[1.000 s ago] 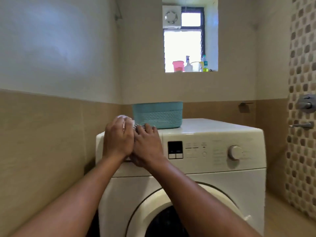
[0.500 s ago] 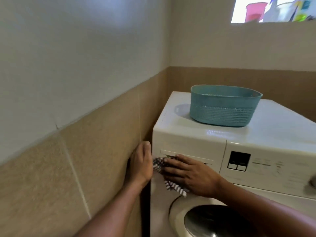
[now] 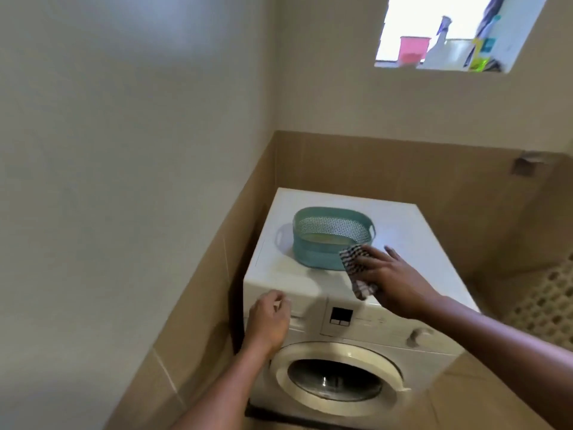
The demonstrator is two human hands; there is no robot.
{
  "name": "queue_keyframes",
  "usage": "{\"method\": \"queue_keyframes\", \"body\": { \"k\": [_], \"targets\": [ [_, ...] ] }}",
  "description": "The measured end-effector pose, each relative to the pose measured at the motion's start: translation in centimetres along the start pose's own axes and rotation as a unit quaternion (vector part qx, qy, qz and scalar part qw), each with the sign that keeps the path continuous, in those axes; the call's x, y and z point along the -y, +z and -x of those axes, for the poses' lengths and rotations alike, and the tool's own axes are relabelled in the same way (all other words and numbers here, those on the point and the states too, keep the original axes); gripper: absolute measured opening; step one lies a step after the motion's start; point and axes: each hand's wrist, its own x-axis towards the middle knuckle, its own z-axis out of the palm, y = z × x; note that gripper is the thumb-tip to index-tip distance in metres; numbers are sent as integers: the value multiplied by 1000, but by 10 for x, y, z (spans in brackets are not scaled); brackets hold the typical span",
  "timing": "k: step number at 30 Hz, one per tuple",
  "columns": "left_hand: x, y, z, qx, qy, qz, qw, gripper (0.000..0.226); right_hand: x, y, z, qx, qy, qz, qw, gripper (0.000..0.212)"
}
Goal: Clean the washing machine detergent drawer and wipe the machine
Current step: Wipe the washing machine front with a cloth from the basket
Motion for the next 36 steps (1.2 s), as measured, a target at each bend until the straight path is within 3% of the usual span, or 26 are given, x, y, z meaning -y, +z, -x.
{"method": "queue_keyframes", "body": {
  "k": [1,2,5,8,10,14,16,17,20,21,23,25,27,31,36],
  "targets": [
    [-24,-1,8,17,-10,40,999,18,7,-29,2,-19,78,-150,985,30],
    [-53,-3,15,33,-22,87,995,15,14,-58,6,-20,159,-316,935,23],
    [-127,-7,30,104,-37,179,978,16,25,-116,16,-23,290,-610,737,22],
    [-165,-5,36,197,-73,252,945,60,39,-148,27,-27,331,-765,552,36],
    [-178,-3,42,235,-94,288,924,61,49,-156,32,-34,323,-816,478,41],
    [-189,-6,36,237,-104,356,898,42,50,-153,36,-57,262,-885,379,68],
    [-195,-6,25,218,-94,332,913,39,45,-148,35,-22,249,-892,377,85],
    [-197,-6,18,207,-87,304,926,37,41,-144,31,-2,255,-878,406,84],
    [-201,-6,-10,183,-74,252,947,38,26,-127,15,14,325,-779,537,64],
    [-201,-6,-21,183,-73,245,949,41,19,-121,9,-3,348,-756,553,57],
    [-198,-5,-51,193,-78,234,950,43,4,-108,-9,-52,370,-751,544,35],
    [-195,0,-88,196,-82,232,949,42,-13,-99,-37,-85,380,-742,545,28],
    [-194,5,-124,192,-86,228,951,39,-31,-89,-71,-93,391,-701,590,28],
    [-179,20,-197,191,-116,209,952,37,-64,-59,-139,-35,407,-610,679,49],
    [-140,40,-264,215,-195,136,947,35,-98,2,-189,43,484,-521,701,40]
  ]
}}
